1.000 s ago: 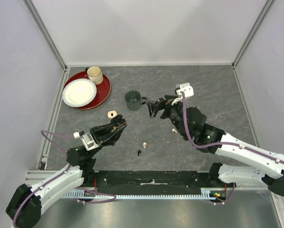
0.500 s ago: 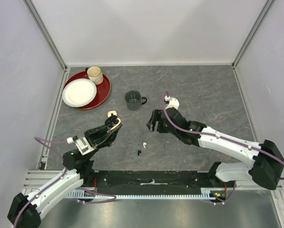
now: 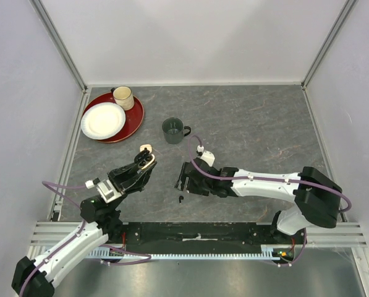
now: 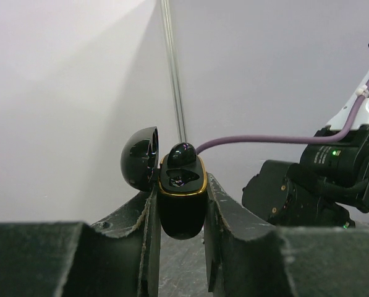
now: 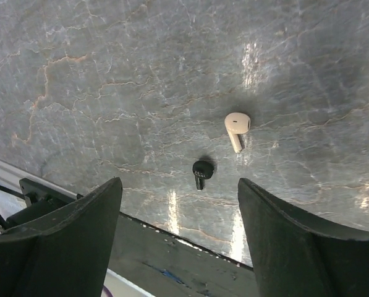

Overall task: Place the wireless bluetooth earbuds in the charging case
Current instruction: Pick up the earbud from the center of the board.

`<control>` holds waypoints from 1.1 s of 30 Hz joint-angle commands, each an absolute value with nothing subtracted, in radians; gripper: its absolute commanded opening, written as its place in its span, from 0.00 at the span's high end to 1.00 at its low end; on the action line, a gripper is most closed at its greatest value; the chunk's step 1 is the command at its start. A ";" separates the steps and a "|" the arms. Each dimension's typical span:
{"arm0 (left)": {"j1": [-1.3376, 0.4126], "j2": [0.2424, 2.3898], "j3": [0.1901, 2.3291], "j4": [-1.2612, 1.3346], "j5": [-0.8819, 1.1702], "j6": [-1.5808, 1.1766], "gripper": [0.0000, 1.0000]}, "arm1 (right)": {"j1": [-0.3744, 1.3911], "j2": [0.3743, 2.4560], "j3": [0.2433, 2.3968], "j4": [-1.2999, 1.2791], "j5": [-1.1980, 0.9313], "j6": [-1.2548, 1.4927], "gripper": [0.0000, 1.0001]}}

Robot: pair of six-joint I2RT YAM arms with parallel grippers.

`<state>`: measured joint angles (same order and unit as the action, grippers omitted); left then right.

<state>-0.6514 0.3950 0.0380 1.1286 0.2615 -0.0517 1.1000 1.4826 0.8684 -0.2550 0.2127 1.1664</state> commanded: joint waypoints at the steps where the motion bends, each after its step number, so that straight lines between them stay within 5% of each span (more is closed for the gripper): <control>1: -0.652 0.356 0.006 1.112 0.219 -0.002 0.98 | 1.115 1.543 0.919 -0.252 0.196 1.296 0.19; 9: -0.652 0.304 0.002 1.066 0.198 0.041 0.98 | 1.126 1.606 0.940 -0.250 0.155 1.356 0.32; 33: -0.652 0.261 0.002 1.016 0.172 0.067 0.98 | 1.137 1.707 0.979 -0.294 0.152 1.384 0.49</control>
<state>-0.6514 0.2718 0.0380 1.0168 0.2081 0.0170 1.1305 1.6833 0.9291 -0.2703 0.1360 1.3750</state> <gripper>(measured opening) 0.331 0.521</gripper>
